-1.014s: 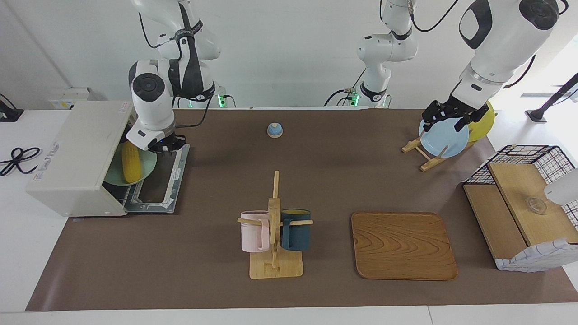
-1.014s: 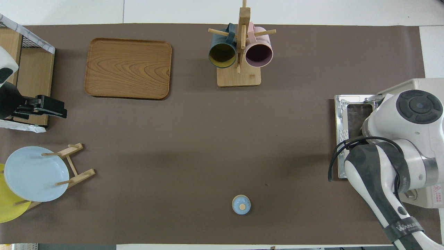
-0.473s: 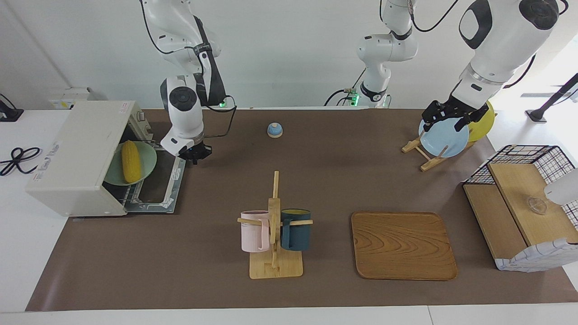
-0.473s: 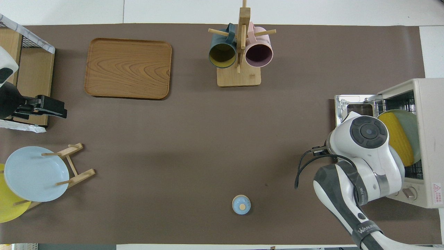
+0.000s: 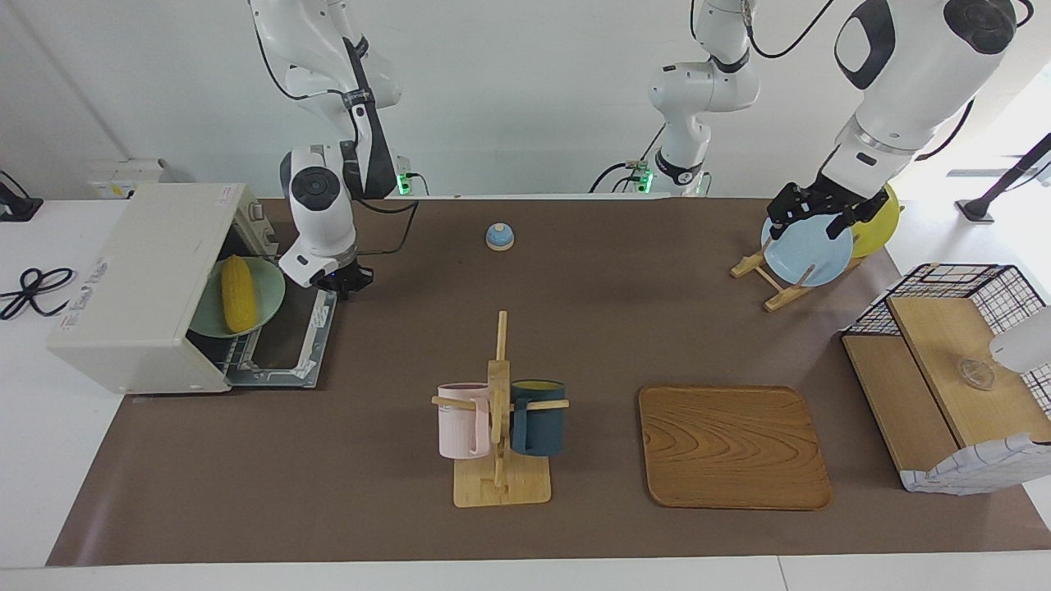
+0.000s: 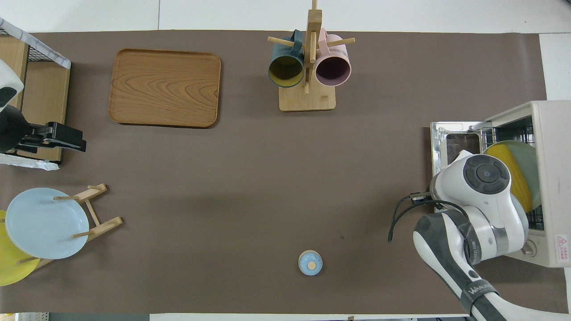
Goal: Put corn in oven
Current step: 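Insert the corn into the oven and open the right gripper, then withdraw the right gripper out of the oven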
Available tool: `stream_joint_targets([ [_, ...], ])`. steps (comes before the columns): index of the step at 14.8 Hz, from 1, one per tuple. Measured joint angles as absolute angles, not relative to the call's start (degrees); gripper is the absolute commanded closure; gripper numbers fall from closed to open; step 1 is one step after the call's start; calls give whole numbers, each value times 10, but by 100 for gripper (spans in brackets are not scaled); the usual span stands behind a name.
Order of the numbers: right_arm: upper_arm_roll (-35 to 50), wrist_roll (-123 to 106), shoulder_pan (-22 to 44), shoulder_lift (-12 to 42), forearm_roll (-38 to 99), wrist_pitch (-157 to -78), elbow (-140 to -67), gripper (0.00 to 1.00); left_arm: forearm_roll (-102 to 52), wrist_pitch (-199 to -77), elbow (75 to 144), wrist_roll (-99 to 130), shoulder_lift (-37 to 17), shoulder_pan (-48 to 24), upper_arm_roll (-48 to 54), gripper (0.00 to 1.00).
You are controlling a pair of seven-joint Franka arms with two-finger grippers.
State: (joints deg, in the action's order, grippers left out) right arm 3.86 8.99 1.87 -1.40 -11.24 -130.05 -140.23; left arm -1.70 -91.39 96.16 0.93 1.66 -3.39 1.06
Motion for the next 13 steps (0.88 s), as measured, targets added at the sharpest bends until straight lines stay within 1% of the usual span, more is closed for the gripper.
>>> stream_joint_targets([
  [5, 40, 75, 14, -14, -111, -1300, -1403, 100, -17, -914, 962, 9, 17, -34, 11, 0],
  [7, 41, 73, 15, -14, -112, -1284, -1395, 100, -17, -914, 962, 9, 17, -34, 11, 0],
  [10, 47, 70, 23, -19, -132, -1193, -1346, 100, -17, -914, 962, 9, 17, -34, 11, 0],
  [13, 45, 11, 16, -34, -150, -1115, -1287, 100, -17, -914, 962, 9, 17, -34, 11, 0],
])
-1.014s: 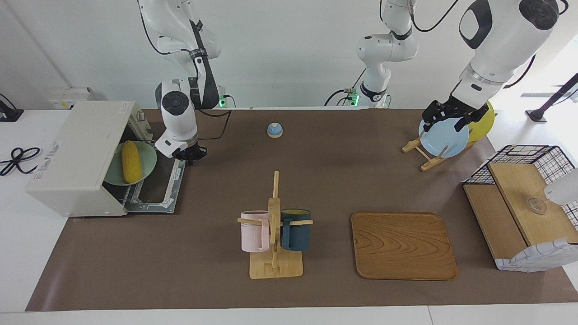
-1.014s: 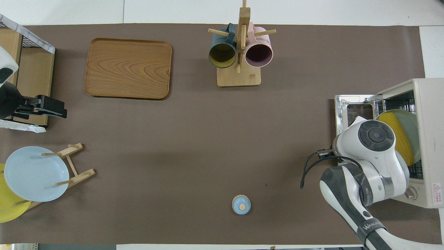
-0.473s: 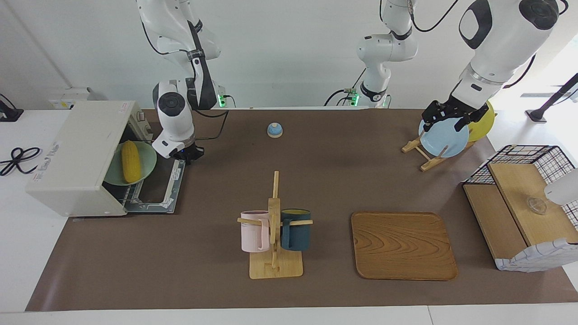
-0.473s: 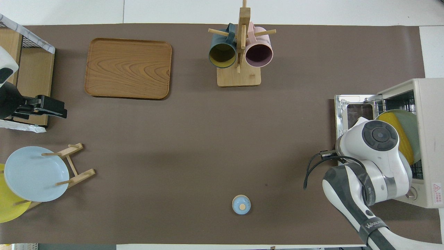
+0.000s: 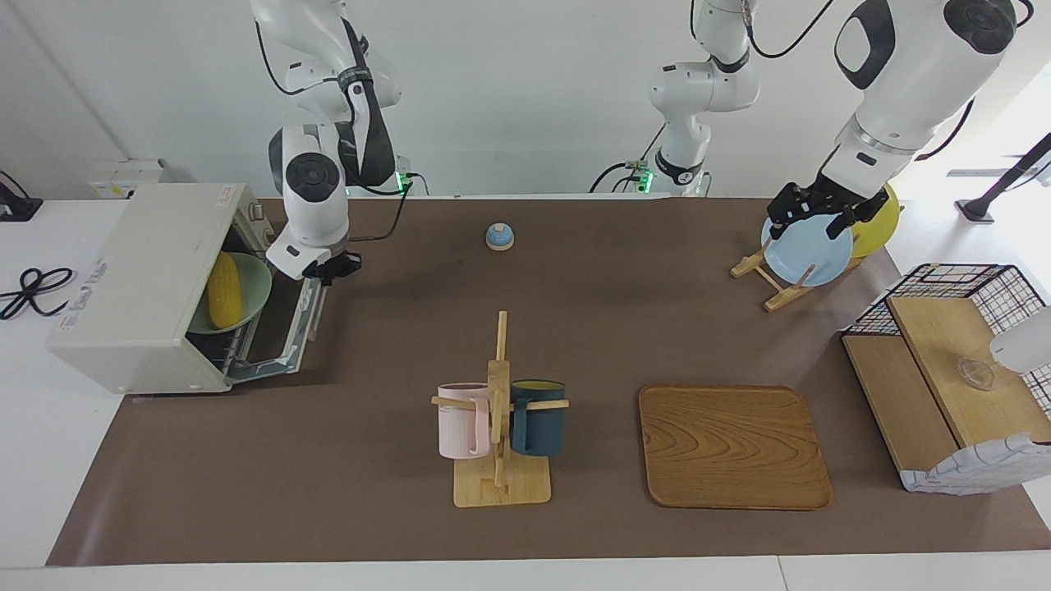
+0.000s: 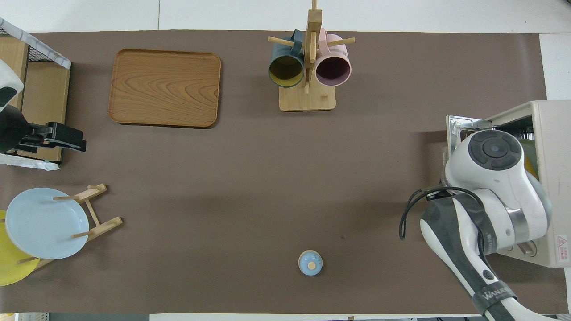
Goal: Put corn in oven
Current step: 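Withdraw the right gripper out of the oven, then push the oven door closed with the right gripper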
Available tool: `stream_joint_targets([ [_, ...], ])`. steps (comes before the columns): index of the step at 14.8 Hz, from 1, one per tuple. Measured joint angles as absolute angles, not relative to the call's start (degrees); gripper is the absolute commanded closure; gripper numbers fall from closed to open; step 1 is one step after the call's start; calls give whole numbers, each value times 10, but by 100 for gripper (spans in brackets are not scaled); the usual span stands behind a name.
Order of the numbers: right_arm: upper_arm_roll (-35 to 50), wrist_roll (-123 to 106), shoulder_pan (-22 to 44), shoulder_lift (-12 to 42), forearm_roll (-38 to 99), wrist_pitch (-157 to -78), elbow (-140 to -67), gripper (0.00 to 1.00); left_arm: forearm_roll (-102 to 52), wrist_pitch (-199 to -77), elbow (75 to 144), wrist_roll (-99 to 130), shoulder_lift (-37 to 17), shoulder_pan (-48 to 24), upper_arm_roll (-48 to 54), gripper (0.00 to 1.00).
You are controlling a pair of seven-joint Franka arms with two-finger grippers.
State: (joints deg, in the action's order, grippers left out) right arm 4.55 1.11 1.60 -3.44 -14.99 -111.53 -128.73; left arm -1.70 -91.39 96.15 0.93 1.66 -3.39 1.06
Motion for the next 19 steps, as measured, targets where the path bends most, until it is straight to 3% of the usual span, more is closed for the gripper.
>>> stream_joint_targets([
  [7, 42, -126, -54, -94, -162, -1060, -1254, 100, -17, -914, 962, 9, 17, -34, 11, 0],
  [11, 32, -199, -95, -102, -178, -1055, -1233, 100, -17, -914, 962, 9, 17, -34, 11, 0],
  [15, 38, -203, -79, -94, -169, -986, -1165, 100, -17, -914, 962, 9, 17, -34, 11, 0],
  [19, 45, -163, -42, -68, -74, -961, -1103, 100, -17, -914, 962, 9, 17, -34, 11, 0],
])
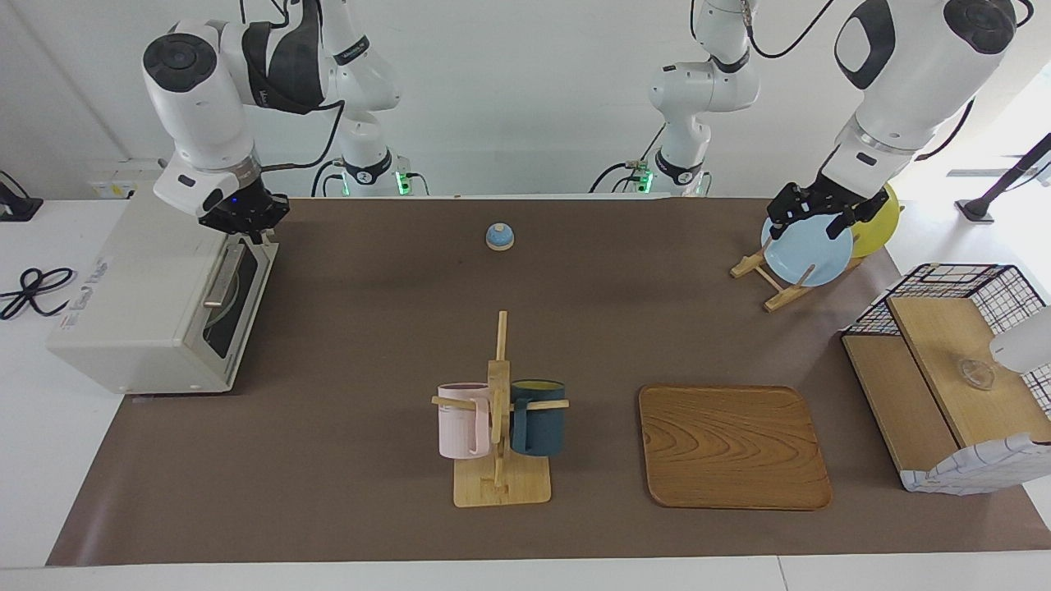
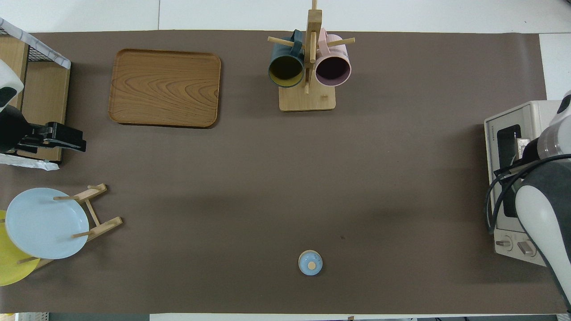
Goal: Put corn in oven
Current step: 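Push the oven door closed with the right gripper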
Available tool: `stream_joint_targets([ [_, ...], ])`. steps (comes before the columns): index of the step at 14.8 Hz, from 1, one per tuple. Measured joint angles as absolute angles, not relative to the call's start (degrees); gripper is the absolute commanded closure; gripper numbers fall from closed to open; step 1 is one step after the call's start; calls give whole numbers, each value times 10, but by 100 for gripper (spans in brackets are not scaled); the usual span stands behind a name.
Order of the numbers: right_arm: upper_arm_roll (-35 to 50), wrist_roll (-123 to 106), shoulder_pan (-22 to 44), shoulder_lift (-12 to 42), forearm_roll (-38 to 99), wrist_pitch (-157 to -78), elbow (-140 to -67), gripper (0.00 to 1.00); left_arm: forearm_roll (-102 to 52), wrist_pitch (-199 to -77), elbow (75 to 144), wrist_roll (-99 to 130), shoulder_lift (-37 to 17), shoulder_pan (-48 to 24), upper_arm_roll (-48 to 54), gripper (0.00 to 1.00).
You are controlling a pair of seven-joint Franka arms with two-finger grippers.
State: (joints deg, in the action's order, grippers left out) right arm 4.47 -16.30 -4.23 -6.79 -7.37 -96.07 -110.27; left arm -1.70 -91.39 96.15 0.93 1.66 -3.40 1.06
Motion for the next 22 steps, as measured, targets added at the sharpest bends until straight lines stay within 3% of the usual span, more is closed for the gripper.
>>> stream_joint_targets([
  [3, 50, -105, -21, -30, -38, -884, -1023, 100, -17, -914, 962, 9, 17, -34, 11, 0],
  [6, 54, -72, -9, 21, -33, -838, -941, 64, -17, -914, 962, 9, 17, -34, 11, 0],
  [7, 55, -70, -9, 30, -33, -833, -932, 44, -17, -914, 962, 9, 17, -34, 11, 0],
  [8, 55, -68, -10, 36, -33, -833, -929, 1, -17, -914, 962, 9, 17, -34, 11, 0],
  [22, 67, -61, -20, 39, -27, -849, -928, 0, -17, -914, 962, 9, 17, -34, 11, 0],
])
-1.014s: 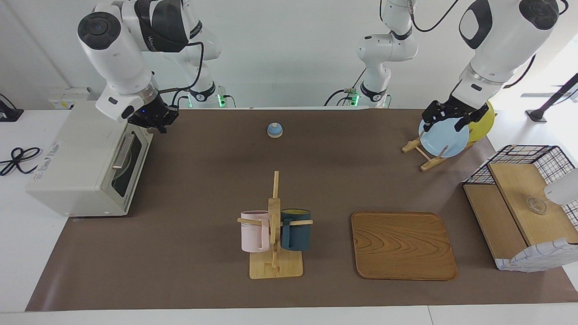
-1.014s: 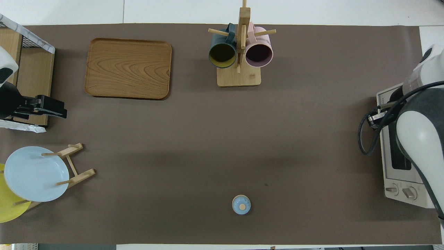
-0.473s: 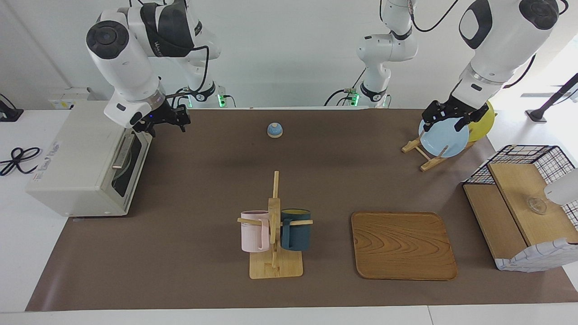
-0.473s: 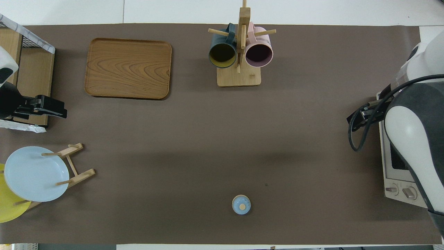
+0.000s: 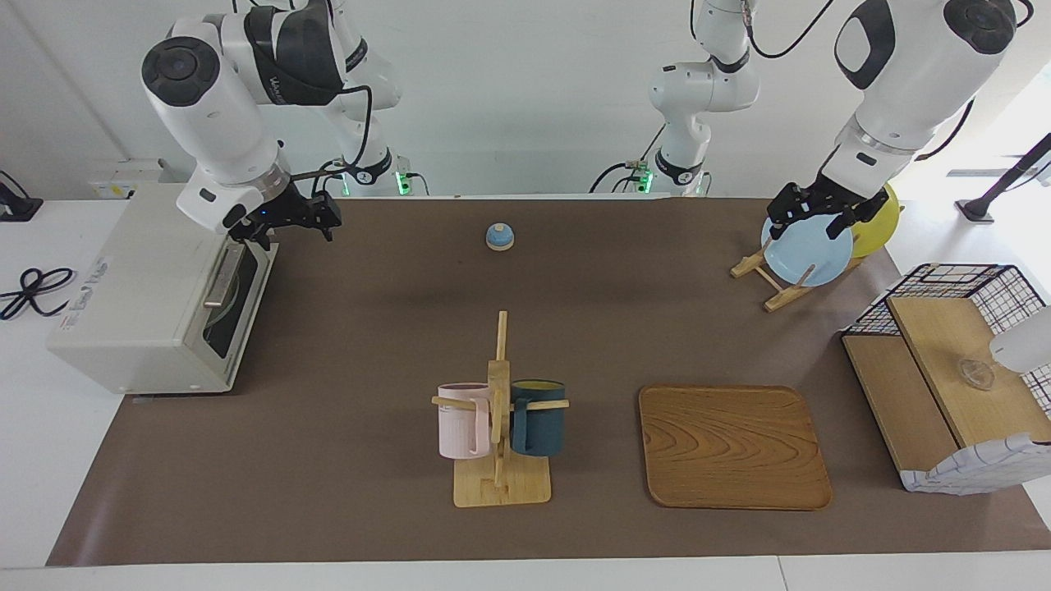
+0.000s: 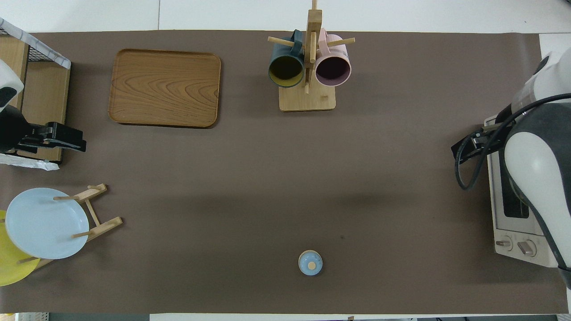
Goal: Put corn in oven
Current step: 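Push the oven door closed with the right gripper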
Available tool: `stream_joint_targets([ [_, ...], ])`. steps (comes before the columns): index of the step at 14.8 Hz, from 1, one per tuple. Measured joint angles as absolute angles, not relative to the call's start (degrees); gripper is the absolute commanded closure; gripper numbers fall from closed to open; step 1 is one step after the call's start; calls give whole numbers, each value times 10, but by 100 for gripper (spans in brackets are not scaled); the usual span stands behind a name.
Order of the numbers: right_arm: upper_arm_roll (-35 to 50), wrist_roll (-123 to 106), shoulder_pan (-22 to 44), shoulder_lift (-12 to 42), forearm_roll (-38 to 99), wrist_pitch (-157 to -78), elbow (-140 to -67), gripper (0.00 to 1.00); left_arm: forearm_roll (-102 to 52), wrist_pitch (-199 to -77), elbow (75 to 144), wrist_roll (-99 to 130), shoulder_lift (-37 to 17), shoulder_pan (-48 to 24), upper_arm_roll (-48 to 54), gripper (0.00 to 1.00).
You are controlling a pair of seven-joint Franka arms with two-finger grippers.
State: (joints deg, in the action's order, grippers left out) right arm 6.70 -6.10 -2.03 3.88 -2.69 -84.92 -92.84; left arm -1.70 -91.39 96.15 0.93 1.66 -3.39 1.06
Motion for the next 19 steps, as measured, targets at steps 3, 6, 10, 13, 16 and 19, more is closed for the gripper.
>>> stream_joint_targets([
  [3, 68, -40, -19, 39, -27, -858, -928, 0, -17, -914, 962, 9, 17, -34, 11, 0],
  [6, 69, -20, -16, 39, -27, -865, -927, 0, -17, -914, 962, 9, 17, -34, 11, 0],
  [10, 41, -15, 8, 30, -27, -859, -922, 0, -17, -914, 962, 9, 17, -34, 11, 0],
  [13, 27, -15, 13, 23, -27, -855, -921, 0, -17, -914, 962, 9, 17, -34, 11, 0],
  [16, 25, -15, 26, 21, -27, -855, -921, 0, -17, -914, 962, 9, 17, -34, 11, 0],
  [19, 13, -15, 41, 20, -27, -855, -922, 0, -17, -914, 962, 9, 17, -34, 11, 0],
])
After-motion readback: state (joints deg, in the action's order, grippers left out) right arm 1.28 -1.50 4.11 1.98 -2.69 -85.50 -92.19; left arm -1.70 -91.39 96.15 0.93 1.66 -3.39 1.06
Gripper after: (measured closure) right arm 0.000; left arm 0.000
